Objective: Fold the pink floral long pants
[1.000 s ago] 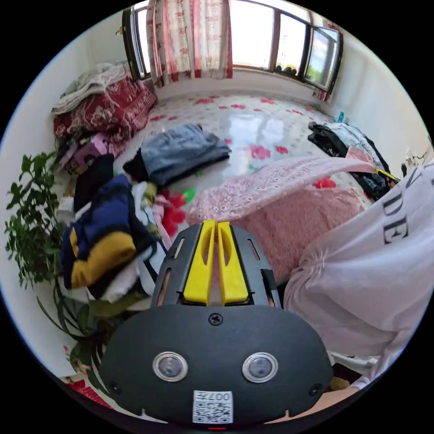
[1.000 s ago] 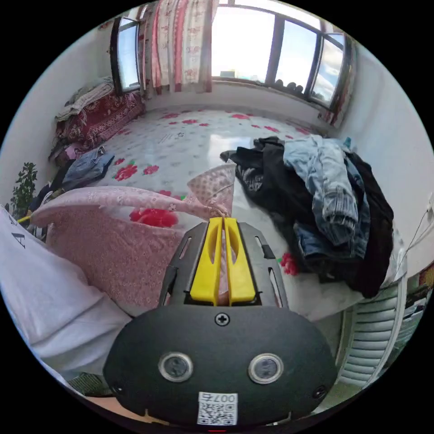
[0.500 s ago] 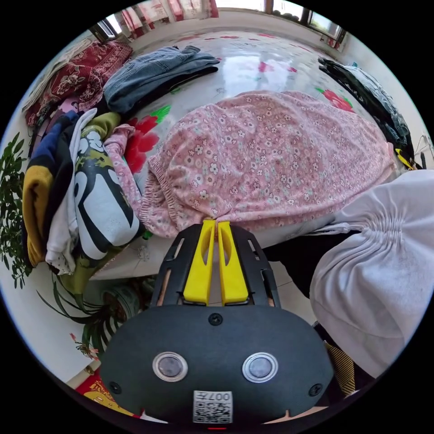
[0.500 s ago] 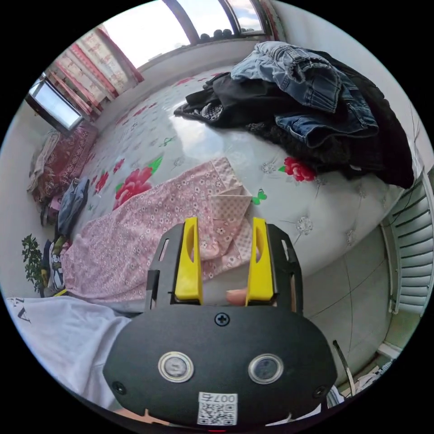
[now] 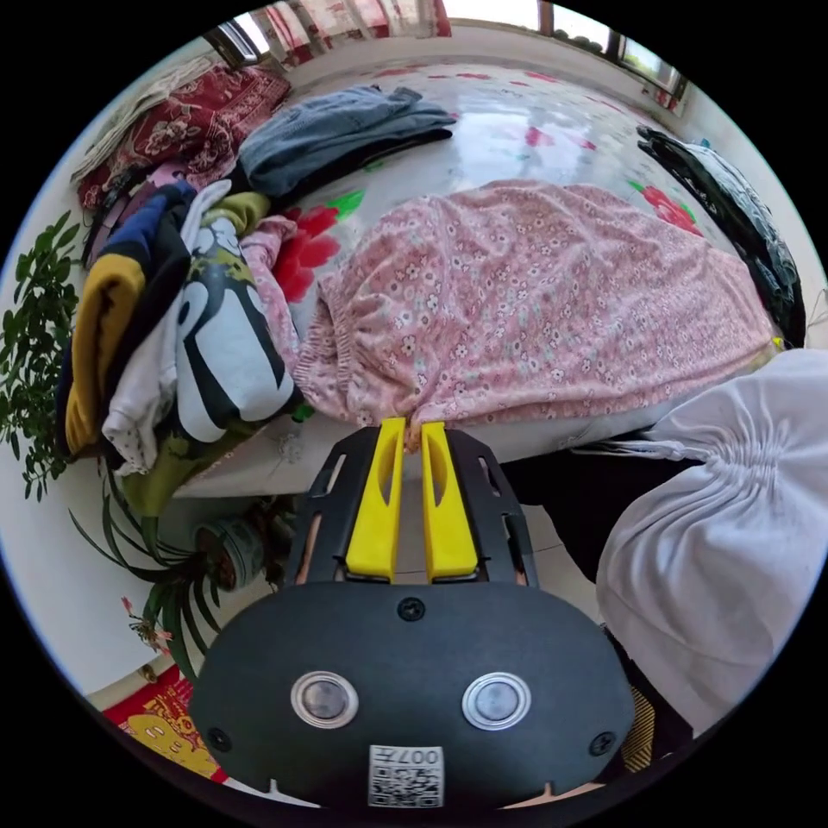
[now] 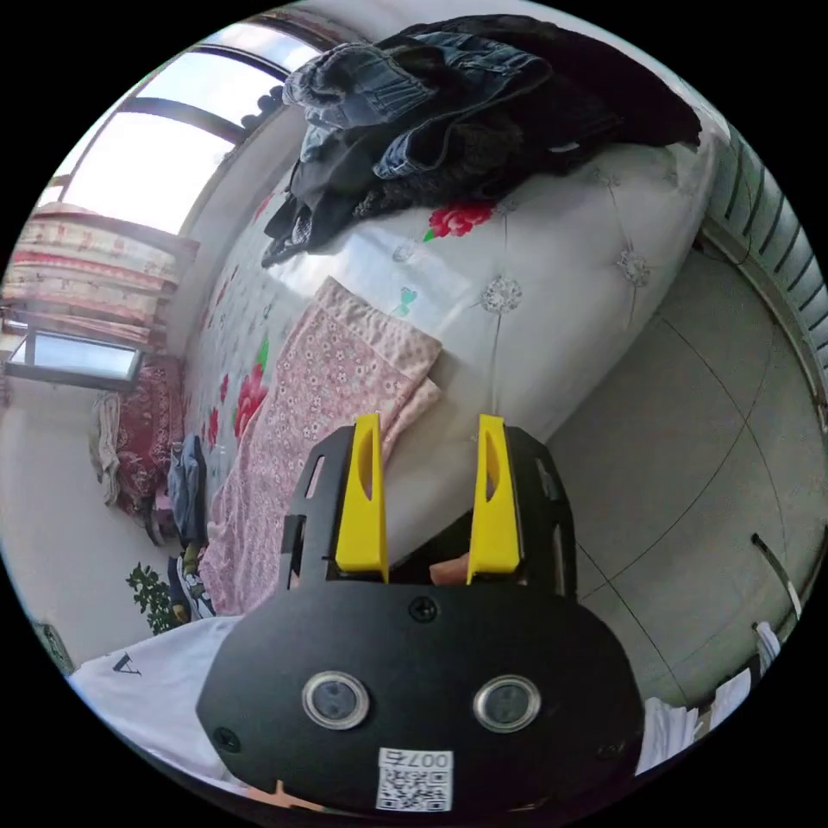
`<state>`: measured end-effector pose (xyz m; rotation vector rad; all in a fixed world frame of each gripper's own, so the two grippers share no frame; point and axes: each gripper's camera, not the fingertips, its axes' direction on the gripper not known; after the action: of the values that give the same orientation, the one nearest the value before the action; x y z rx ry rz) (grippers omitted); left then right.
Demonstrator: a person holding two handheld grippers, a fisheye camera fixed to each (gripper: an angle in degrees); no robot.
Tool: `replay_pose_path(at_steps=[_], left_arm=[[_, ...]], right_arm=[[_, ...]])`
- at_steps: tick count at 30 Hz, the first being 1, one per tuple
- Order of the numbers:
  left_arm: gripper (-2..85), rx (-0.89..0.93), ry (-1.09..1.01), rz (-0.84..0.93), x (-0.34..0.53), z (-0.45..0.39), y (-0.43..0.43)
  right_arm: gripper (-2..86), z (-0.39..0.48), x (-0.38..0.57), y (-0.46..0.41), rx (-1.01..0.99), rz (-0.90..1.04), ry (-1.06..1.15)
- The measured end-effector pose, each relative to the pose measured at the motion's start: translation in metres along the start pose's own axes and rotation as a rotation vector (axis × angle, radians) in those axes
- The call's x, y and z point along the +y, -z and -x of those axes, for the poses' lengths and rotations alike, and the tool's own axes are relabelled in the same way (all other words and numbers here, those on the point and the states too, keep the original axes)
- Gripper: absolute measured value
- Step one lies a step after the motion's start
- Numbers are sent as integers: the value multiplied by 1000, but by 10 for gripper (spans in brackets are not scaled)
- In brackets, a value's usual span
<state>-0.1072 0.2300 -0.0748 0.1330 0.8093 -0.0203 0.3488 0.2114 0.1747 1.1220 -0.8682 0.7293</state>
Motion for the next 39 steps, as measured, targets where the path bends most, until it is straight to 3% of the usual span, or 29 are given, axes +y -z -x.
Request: replay_pose_path(at_steps=[6,11,13,18,21,24,29,34,39], left_arm=[[-6,-71,-18,56,-24,-22,-17],[-8,-102,-34,73,-40,-31,-27],[-8,-97,-27,64,-44,-32,-27],[8,250,-40,-100,-63,-64,-22],[36,260,-82,-118,-67,-92,-16],[55,245,-56,-160,-52,-78,4],[65,202,172,-221,-39,-11,27],[92,309,39,-183,-93,-15,5],[65,205,-66,22,-138,-40,-35]], right_arm=[[93,24,-29,-8,68,41,31],[31,49,-60,-22,157,104,103],[21,57,-74,-1,149,16,120],[36,79,-113,52,445,-248,120],[60,80,-130,52,582,-164,48],[66,126,-102,43,485,-252,178],[65,256,-3,-63,184,-39,637],[68,358,95,-158,-51,305,980],[76,404,189,-229,74,573,1321]])
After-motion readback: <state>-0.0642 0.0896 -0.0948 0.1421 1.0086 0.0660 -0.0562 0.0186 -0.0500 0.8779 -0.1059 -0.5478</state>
